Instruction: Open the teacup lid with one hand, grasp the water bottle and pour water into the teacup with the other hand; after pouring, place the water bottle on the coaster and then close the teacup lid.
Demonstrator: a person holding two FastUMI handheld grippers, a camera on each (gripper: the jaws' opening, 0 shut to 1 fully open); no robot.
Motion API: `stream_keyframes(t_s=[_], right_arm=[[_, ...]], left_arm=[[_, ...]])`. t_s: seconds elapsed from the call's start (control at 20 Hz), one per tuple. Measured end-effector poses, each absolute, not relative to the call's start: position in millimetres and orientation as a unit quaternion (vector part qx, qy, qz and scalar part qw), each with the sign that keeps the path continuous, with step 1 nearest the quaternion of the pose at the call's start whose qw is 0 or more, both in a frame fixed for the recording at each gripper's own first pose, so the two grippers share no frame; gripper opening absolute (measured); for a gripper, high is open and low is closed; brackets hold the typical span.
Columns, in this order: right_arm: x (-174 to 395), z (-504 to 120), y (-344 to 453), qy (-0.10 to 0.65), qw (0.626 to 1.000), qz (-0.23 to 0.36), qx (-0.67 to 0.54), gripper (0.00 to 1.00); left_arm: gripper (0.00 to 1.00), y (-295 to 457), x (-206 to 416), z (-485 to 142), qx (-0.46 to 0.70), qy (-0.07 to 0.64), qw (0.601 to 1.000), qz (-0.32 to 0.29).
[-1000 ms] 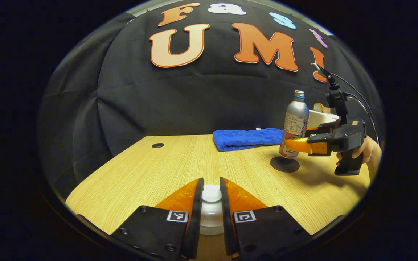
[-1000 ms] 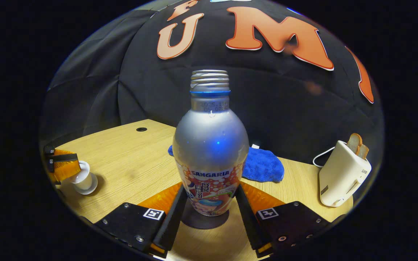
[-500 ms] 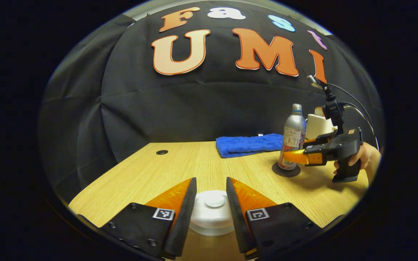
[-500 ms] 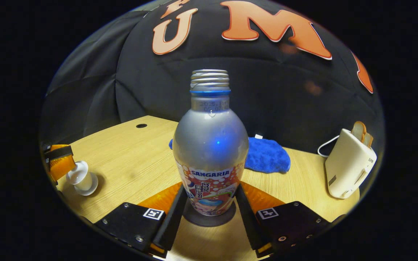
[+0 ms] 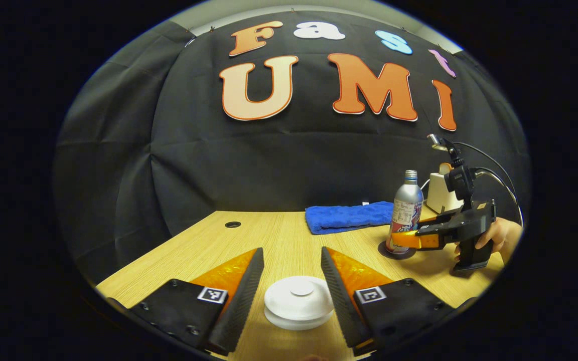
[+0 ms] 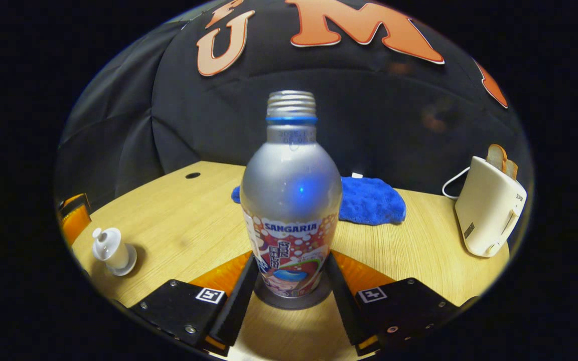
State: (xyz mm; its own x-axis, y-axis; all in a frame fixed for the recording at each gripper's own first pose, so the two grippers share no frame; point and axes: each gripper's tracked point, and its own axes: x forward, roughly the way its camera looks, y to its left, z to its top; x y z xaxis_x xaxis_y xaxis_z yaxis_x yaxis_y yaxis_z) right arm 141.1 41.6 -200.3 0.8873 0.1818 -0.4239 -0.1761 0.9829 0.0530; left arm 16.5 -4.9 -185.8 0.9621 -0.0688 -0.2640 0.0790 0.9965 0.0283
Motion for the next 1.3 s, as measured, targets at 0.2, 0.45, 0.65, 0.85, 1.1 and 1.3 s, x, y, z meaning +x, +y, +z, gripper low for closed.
stream_keyframes(t_s=[0.2,0.45,0.65,0.85,1.1,1.3], right_arm=[[127,-185,38,0.197,0.976,0.09,-0.013,0.98],[90,-139,25,0.146,0.985,0.086,-0.013,0.98],[61,-91,11,0.093,0.993,0.069,-0.005,0.98],[30,-43,-7,0.045,0.998,0.042,0.005,0.98],[-4,-6,-14,0.009,0.999,0.026,0.031,0.97],[-22,1,-25,-0.012,0.999,-0.014,0.027,0.98]], left_arm=[[0.83,-11,16,-165,0.014,0.115,0.993,-0.037],[0.83,-28,15,-132,0.005,0.091,0.995,-0.047],[0.83,-46,11,-107,0.007,0.076,0.995,-0.069],[0.88,-54,5,-74,0.004,0.051,0.996,-0.073],[1.0,-52,-4,-39,0.003,0.024,0.998,-0.063],[1.0,-53,-13,-30,0.003,0.016,0.998,-0.06]])
